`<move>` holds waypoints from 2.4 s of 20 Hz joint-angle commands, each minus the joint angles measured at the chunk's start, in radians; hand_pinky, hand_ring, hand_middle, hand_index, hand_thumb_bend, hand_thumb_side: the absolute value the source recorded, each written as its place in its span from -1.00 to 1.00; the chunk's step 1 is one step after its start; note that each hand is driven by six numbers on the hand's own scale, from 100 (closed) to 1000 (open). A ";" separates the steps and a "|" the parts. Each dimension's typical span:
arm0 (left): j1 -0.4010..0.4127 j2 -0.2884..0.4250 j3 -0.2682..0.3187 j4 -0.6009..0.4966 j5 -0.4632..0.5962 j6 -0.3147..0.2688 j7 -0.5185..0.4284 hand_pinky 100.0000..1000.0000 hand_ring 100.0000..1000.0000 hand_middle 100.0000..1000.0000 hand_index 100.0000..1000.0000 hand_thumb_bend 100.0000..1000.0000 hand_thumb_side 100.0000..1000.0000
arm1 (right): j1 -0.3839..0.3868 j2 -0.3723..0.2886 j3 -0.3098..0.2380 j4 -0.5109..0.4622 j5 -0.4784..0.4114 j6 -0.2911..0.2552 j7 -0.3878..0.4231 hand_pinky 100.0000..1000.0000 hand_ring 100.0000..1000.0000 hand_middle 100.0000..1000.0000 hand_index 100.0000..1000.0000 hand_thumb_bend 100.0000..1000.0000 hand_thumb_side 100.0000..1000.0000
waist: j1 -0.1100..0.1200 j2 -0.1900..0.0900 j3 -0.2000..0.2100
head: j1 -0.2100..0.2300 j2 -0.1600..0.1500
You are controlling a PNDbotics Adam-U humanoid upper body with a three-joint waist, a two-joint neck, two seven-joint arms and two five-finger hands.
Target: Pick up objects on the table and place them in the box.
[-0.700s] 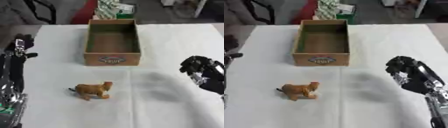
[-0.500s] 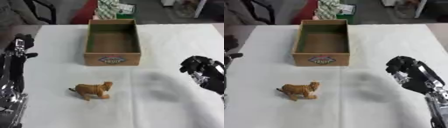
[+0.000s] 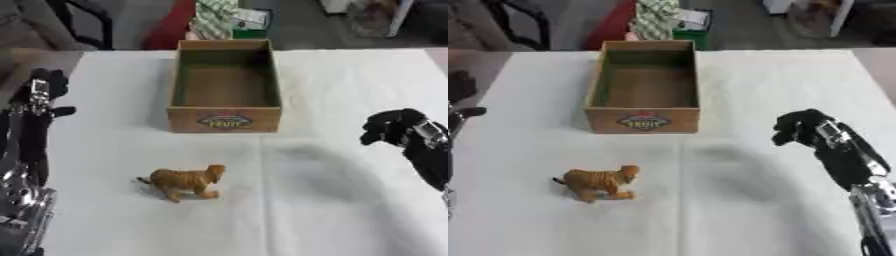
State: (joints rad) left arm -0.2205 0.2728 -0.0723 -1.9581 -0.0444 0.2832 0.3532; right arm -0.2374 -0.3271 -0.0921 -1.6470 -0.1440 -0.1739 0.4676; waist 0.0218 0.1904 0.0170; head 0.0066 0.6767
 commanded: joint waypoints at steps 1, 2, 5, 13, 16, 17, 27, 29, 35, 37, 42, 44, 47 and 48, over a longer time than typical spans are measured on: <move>-0.010 0.010 0.000 -0.018 -0.001 0.000 -0.002 0.31 0.61 0.38 0.55 -1.00 0.84 | -0.010 -0.012 -0.005 -0.018 -0.017 0.004 0.001 0.17 0.14 0.15 0.40 -1.00 0.95 | -0.003 -0.012 0.000 | 0.002 -0.008; -0.011 0.012 -0.001 -0.018 -0.002 0.000 -0.003 0.31 0.61 0.38 0.55 -1.00 0.84 | -0.009 -0.012 -0.005 -0.017 -0.018 0.004 0.001 0.17 0.14 0.15 0.40 -1.00 0.95 | -0.003 -0.012 0.000 | 0.003 -0.008; -0.019 0.032 -0.007 -0.022 -0.031 0.009 -0.018 0.32 0.62 0.38 0.56 -1.00 0.75 | -0.010 -0.013 -0.005 -0.018 -0.016 0.005 0.001 0.17 0.14 0.15 0.40 -1.00 0.92 | -0.002 -0.013 -0.001 | 0.003 -0.007; -0.082 0.165 -0.092 -0.042 -0.235 0.050 -0.275 0.34 0.60 0.39 0.56 -1.00 0.48 | -0.008 -0.015 -0.003 -0.017 -0.008 0.008 0.003 0.17 0.14 0.15 0.39 -1.00 0.87 | 0.004 -0.016 -0.008 | 0.006 -0.005; -0.120 0.208 -0.132 -0.042 -0.304 0.064 -0.362 0.34 0.59 0.39 0.56 -1.00 0.40 | -0.006 -0.016 -0.002 -0.016 -0.006 0.008 0.003 0.17 0.14 0.14 0.39 -1.00 0.86 | 0.006 -0.018 -0.011 | 0.007 -0.003; -0.132 0.219 -0.145 -0.042 -0.321 0.069 -0.385 0.34 0.59 0.39 0.57 -1.00 0.34 | -0.006 -0.017 -0.001 -0.015 -0.005 0.008 0.003 0.17 0.14 0.14 0.39 -1.00 0.86 | 0.006 -0.019 -0.011 | 0.008 -0.002; -0.248 0.303 -0.266 -0.020 -0.421 0.098 -0.619 0.39 0.60 0.45 0.65 -0.89 -0.07 | -0.002 -0.018 0.000 -0.013 0.000 0.010 0.002 0.16 0.14 0.14 0.38 -1.00 0.85 | 0.011 -0.024 -0.018 | 0.004 0.001; -0.276 0.316 -0.289 -0.008 -0.435 0.096 -0.671 0.41 0.61 0.48 0.67 -0.77 -0.16 | -0.001 -0.018 0.001 -0.013 0.000 0.011 0.002 0.16 0.14 0.14 0.38 -1.00 0.85 | 0.012 -0.025 -0.019 | 0.004 0.001; -0.345 0.337 -0.350 0.030 -0.484 0.070 -0.819 0.45 0.65 0.54 0.71 -0.36 -0.20 | -0.001 -0.017 0.002 -0.012 0.002 0.012 0.002 0.16 0.14 0.14 0.38 -1.00 0.84 | 0.011 -0.027 -0.022 | 0.003 0.003; -0.361 0.338 -0.368 0.044 -0.489 0.057 -0.864 0.47 0.67 0.56 0.71 -0.22 -0.09 | -0.001 -0.017 0.002 -0.012 0.003 0.012 0.002 0.16 0.14 0.13 0.38 -1.00 0.85 | 0.011 -0.027 -0.023 | 0.003 0.004; -0.392 0.340 -0.405 0.082 -0.509 0.026 -0.948 0.48 0.68 0.58 0.72 0.07 0.11 | 0.000 -0.018 0.003 -0.010 0.005 0.013 0.003 0.16 0.14 0.13 0.38 -1.00 0.85 | 0.014 -0.027 -0.026 | 0.004 0.004; -0.400 0.336 -0.416 0.100 -0.526 0.014 -0.964 0.48 0.68 0.58 0.73 0.12 0.08 | 0.000 -0.018 0.003 -0.010 0.005 0.014 0.003 0.16 0.14 0.13 0.38 -1.00 0.85 | 0.015 -0.027 -0.028 | 0.003 0.004; -0.410 0.329 -0.433 0.126 -0.553 -0.007 -0.984 0.48 0.68 0.58 0.73 0.15 0.08 | 0.000 -0.018 0.004 -0.010 0.006 0.015 0.003 0.16 0.14 0.13 0.38 -1.00 0.85 | 0.015 -0.028 -0.030 | 0.003 0.004; -0.414 0.328 -0.439 0.136 -0.559 -0.012 -0.990 0.48 0.67 0.58 0.72 0.17 0.06 | 0.000 -0.018 0.004 -0.010 0.006 0.015 0.003 0.16 0.14 0.13 0.38 -1.00 0.85 | 0.016 -0.028 -0.030 | 0.003 0.004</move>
State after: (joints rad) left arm -0.6167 0.5817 -0.5115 -1.8234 -0.5919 0.2784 -0.6274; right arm -0.2284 -0.3275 -0.0858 -1.6462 -0.1430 -0.1613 0.4706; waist 0.0388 0.1789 -0.0126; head 0.0097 0.6765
